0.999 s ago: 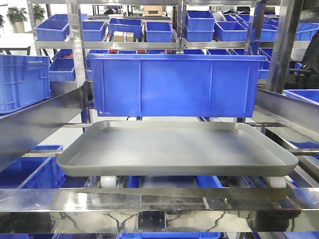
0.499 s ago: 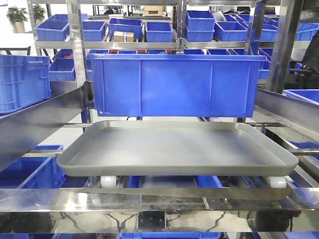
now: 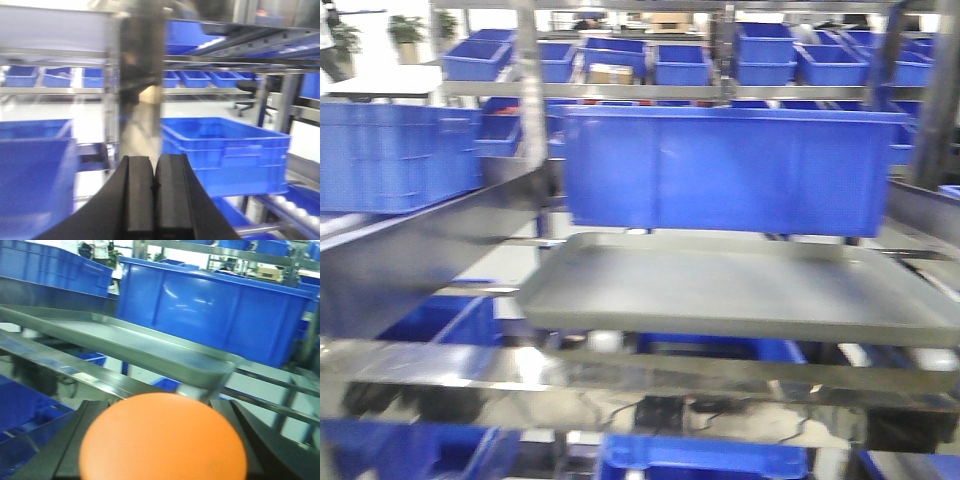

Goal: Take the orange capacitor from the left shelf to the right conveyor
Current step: 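Drive the base away from the shelf toward the green conveyor, holding the cylinder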

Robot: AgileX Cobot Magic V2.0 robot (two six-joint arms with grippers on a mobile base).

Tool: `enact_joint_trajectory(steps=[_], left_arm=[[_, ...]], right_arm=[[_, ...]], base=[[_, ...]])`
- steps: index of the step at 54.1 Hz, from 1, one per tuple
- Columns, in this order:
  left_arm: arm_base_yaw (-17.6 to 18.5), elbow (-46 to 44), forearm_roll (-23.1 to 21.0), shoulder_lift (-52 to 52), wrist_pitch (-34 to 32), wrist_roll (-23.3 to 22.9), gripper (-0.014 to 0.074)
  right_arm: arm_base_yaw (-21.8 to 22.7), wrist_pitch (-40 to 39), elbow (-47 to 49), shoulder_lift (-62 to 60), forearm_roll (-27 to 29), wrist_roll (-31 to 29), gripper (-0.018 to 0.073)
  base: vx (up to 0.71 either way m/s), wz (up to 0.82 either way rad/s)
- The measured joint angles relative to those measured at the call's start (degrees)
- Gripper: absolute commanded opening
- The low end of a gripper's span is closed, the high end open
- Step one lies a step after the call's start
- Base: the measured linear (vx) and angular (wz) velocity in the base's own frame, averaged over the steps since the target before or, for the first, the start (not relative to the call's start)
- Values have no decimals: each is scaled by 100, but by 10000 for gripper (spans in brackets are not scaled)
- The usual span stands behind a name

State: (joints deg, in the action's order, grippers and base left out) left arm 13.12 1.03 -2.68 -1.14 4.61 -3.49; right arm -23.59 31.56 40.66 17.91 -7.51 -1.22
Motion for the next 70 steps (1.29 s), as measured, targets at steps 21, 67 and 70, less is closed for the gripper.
enact_joint_trajectory(steps=[21,67,70], left_arm=[[0,0,0,0,0,0,-6],[0,0,0,0,0,0,-6],[0,0,0,0,0,0,-6]], right_arm=[[0,0,0,0,0,0,-8],[0,0,0,0,0,0,-8],[0,0,0,0,0,0,-8]], base=[[-11,42],[-13,50],[-11,48]])
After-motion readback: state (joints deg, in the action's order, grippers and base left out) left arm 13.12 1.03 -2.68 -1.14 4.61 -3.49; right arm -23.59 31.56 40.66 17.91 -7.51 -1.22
